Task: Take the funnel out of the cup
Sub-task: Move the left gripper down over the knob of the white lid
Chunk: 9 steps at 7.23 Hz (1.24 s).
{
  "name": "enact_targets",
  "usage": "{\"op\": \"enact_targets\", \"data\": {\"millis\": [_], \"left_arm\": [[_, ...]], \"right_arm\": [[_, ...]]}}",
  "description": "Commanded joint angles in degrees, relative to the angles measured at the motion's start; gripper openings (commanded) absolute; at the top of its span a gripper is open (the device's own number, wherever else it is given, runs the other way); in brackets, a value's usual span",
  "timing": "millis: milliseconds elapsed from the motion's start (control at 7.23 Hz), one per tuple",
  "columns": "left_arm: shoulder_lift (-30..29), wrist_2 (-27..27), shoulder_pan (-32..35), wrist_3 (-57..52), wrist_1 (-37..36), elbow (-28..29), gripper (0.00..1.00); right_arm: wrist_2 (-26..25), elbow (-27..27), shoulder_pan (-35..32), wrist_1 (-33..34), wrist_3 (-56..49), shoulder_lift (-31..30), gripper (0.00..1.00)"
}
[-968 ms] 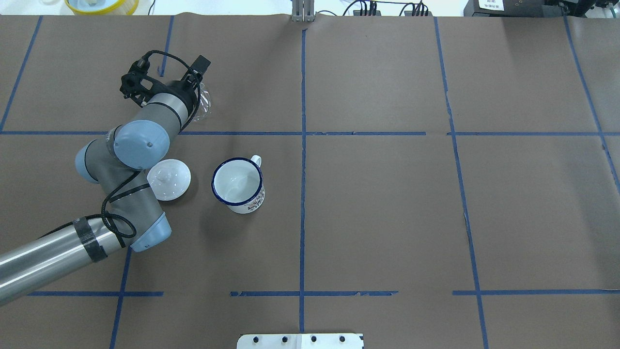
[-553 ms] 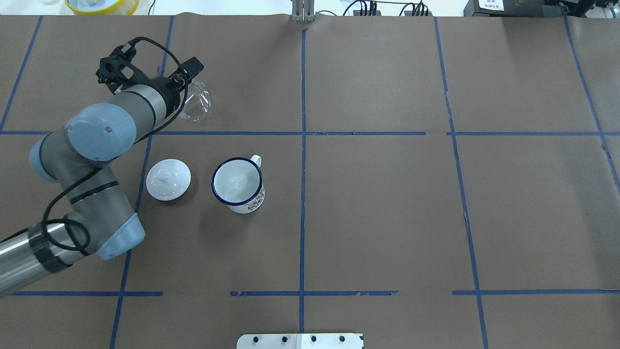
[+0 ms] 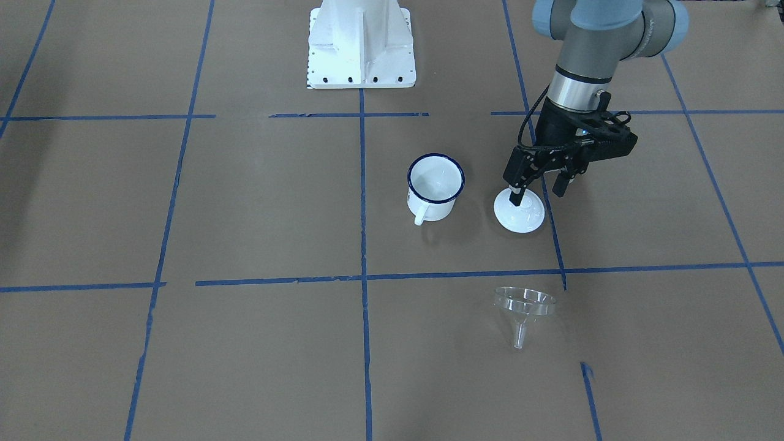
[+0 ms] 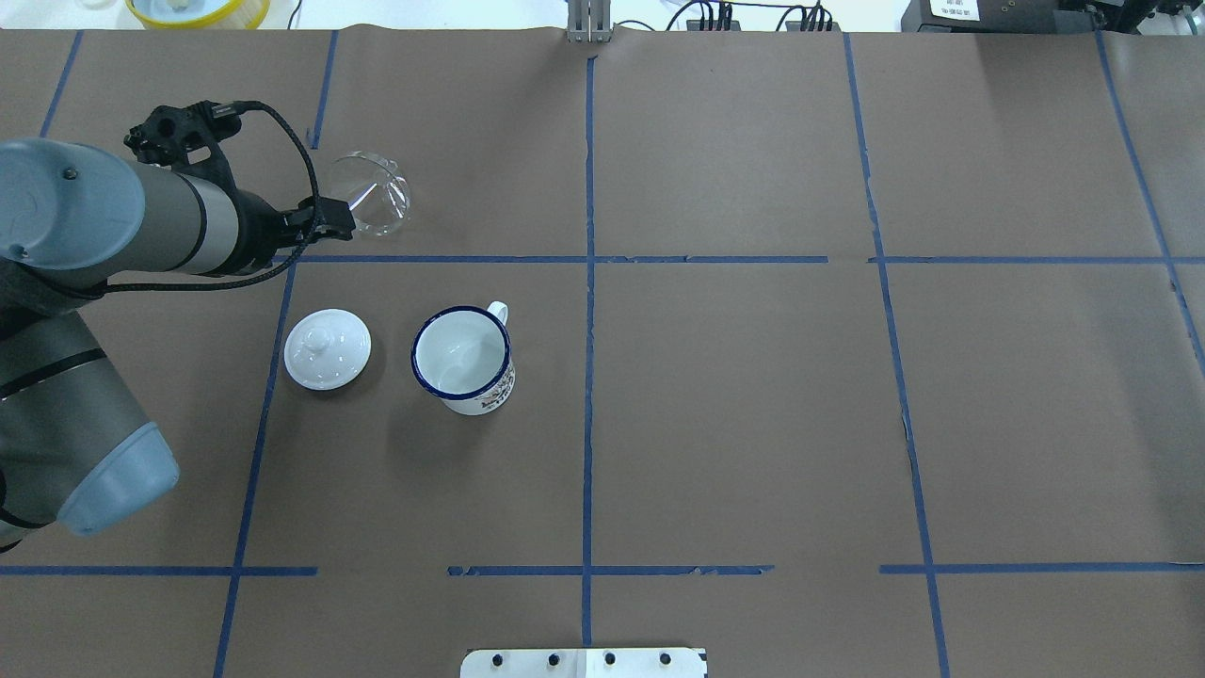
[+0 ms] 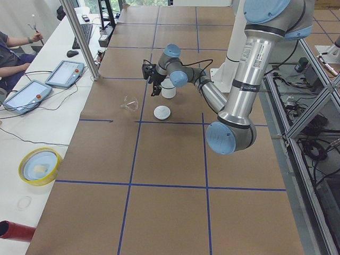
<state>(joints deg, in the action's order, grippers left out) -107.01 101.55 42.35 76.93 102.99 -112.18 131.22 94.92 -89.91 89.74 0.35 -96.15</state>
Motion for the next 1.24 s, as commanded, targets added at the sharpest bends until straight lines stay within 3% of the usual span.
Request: {"op": "enact_targets", "data": {"millis": [0, 415, 553, 830, 1106], "left_arm": [[-0.13, 8.55, -0.15, -9.85, -2.88, 4.74, 1.0], [-3.12, 9.81, -0.86, -9.26, -1.05, 12.77, 1.0], [-2.94, 9.9, -0.86, -9.52, -0.95, 12.78, 1.0], [-2.77, 9.9, -0.86, -9.52, -0.95, 12.78, 0.85], [-2.42, 9.9, -0.95, -9.26, -0.86, 12.42, 0.85]], "right_arm": [[0.0, 0.0, 0.0, 0.0, 0.0, 0.0, 1.0], [0.0, 0.0, 0.0, 0.0, 0.0, 0.0, 1.0], [0.0, 0.0, 0.0, 0.0, 0.0, 0.0, 1.0], [0.0, -0.09, 0.0, 0.0, 0.0, 0.0, 1.0], [0.0, 0.0, 0.0, 0.0, 0.0, 0.0, 1.0]]}}
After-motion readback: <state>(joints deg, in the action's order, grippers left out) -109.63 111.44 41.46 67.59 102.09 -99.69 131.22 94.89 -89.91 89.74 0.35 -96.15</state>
